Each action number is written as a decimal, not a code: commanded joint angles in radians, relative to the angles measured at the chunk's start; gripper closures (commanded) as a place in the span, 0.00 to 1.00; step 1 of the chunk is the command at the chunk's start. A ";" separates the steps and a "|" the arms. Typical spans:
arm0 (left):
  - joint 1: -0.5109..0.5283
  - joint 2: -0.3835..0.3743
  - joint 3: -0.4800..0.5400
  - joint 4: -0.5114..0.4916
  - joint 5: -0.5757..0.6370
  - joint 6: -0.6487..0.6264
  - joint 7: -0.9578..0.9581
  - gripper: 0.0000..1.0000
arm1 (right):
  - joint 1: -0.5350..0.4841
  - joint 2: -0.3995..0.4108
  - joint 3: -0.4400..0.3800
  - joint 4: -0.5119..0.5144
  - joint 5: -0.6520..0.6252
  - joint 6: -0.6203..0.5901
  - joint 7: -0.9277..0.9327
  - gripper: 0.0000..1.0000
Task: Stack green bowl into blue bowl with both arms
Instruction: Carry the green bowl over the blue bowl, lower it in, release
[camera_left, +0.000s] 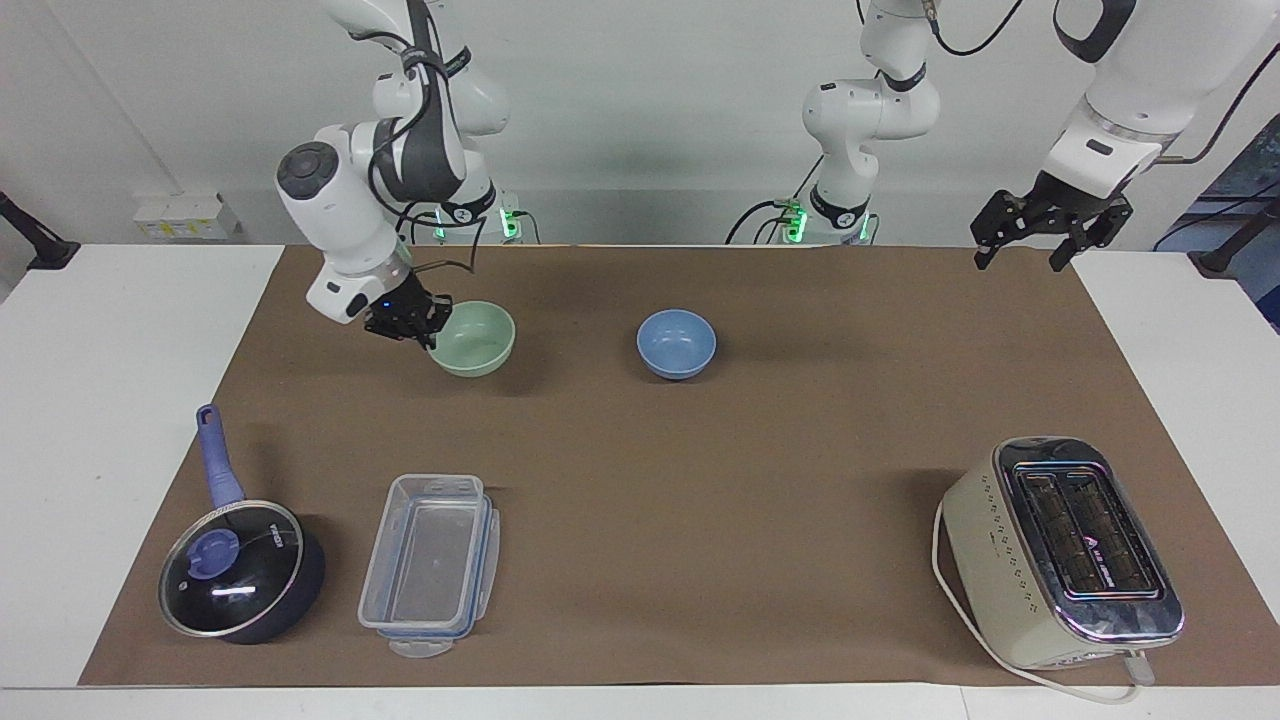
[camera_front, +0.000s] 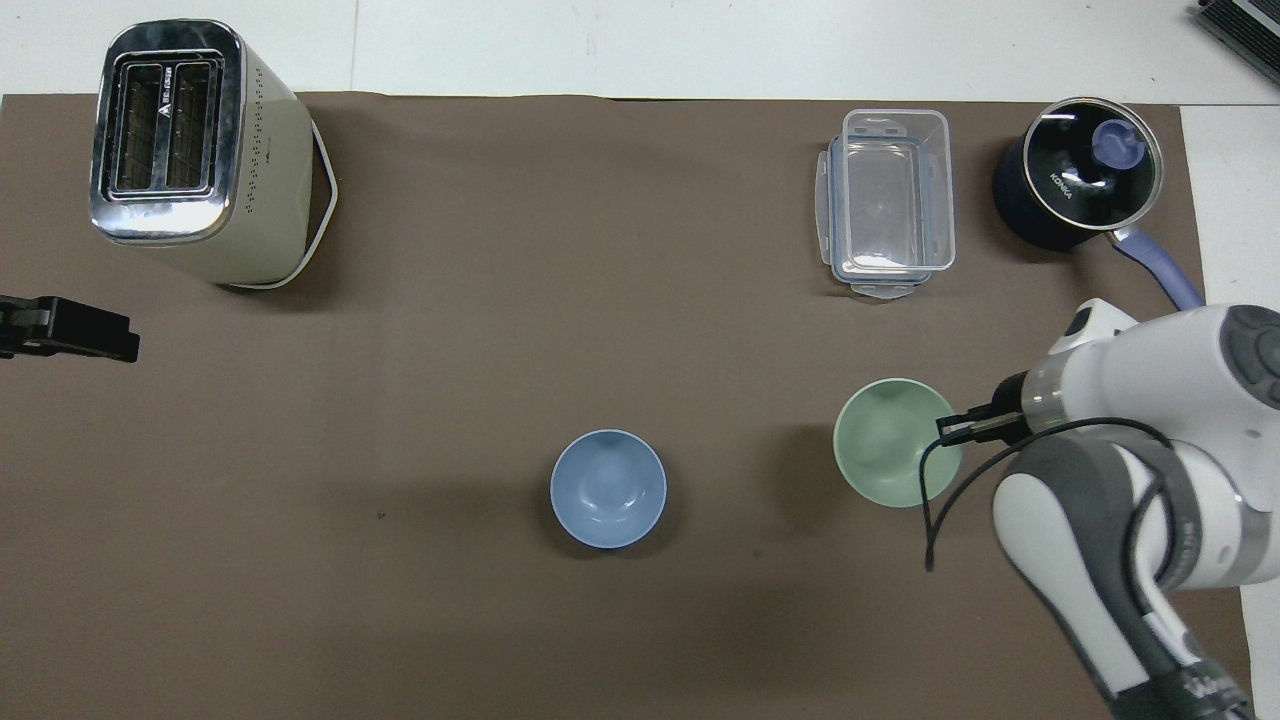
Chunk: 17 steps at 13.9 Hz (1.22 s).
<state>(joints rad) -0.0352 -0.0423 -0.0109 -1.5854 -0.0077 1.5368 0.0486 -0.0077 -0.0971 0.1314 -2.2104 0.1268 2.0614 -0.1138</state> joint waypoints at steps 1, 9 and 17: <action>0.008 -0.002 -0.007 0.012 0.018 -0.020 -0.001 0.00 | 0.136 0.042 -0.001 0.082 0.016 -0.004 0.173 1.00; 0.008 -0.002 -0.007 0.012 0.018 -0.020 0.000 0.00 | 0.417 0.189 0.000 0.195 0.017 0.066 0.539 1.00; 0.008 -0.002 -0.007 0.012 0.018 -0.020 0.000 0.00 | 0.500 0.273 0.005 0.190 0.020 0.109 0.597 1.00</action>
<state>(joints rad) -0.0352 -0.0423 -0.0109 -1.5854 -0.0077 1.5368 0.0486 0.4902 0.1608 0.1371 -2.0268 0.1314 2.1591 0.4703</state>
